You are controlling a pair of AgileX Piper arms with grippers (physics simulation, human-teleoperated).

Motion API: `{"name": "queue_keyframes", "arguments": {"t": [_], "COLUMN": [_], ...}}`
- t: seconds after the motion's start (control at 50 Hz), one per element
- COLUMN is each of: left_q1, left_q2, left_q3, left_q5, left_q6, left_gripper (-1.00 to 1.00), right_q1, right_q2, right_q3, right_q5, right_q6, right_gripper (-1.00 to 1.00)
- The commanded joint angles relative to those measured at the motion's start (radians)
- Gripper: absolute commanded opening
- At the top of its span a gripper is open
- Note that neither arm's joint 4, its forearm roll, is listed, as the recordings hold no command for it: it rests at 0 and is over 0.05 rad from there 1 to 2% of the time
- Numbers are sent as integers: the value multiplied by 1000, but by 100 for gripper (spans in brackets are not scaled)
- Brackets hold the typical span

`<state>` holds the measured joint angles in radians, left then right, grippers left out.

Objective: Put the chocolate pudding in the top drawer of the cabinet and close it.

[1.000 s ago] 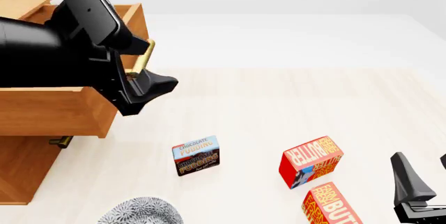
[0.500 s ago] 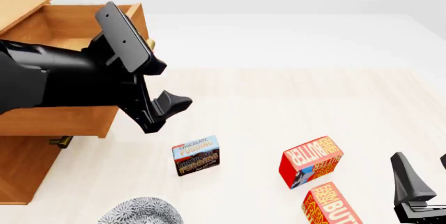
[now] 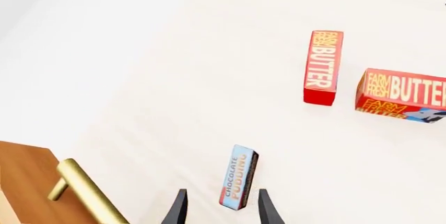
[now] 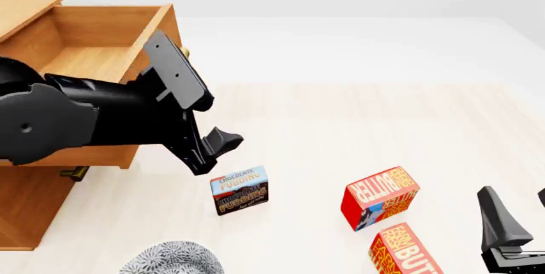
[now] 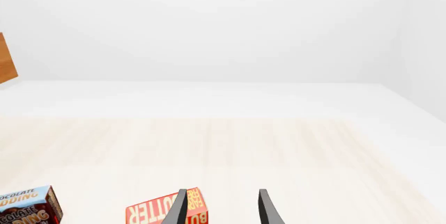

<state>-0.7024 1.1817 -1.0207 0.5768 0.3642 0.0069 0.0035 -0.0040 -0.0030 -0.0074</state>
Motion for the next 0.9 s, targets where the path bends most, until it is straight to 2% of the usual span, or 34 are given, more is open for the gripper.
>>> {"name": "queue_keyframes", "arguments": {"t": [0.02,0.44,0.46,0.9], "left_q1": [10,-15,-21,-9], "left_q2": [36,86,97,158], "left_q3": [32,63,59,85], "left_q5": [-45,-102,-101,-150], "left_q6": [-2,-31,-48,-42], "left_gripper": [100,100,100,100], "right_q1": [0,0,0,0], "right_q2": [0,-2,-2,0], "right_q3": [0,1,1,0], "right_q5": [0,2,1,0], "right_q6": [0,1,0,0], "right_gripper": [100,100,100,100]}}
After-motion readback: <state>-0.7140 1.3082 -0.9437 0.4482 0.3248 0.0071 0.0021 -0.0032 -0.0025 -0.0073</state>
